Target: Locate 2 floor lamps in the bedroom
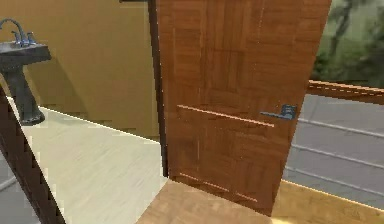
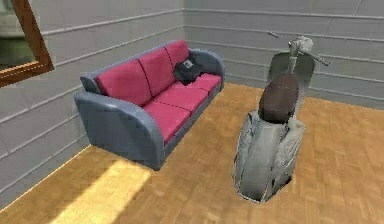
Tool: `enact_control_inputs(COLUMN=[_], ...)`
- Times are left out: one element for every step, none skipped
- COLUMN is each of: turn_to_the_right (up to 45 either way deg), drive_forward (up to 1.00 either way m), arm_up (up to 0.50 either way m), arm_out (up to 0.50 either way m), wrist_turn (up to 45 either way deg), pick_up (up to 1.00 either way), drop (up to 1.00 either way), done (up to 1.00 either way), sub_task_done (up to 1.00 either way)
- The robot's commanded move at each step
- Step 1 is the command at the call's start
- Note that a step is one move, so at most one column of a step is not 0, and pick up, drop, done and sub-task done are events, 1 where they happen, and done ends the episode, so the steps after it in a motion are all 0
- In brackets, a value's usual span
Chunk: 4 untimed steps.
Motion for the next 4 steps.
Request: enact_control_inputs(turn_to_the_right=[0.0,-42.0,0.0,-21.0], drive_forward=[0.55,0.0,0.45,0.0], arm_up=[0.0,0.0,0.0,0.0], arm_out=[0.0,0.0,0.0,0.0], wrist_turn=[0.0,0.0,0.0,0.0], pick_up=[0.0,0.0,0.0,0.0], drop=[0.0,0.0,0.0,0.0], done=[0.0,0.0,0.0,0.0], sub_task_done=[0.0,0.0,0.0,0.0])
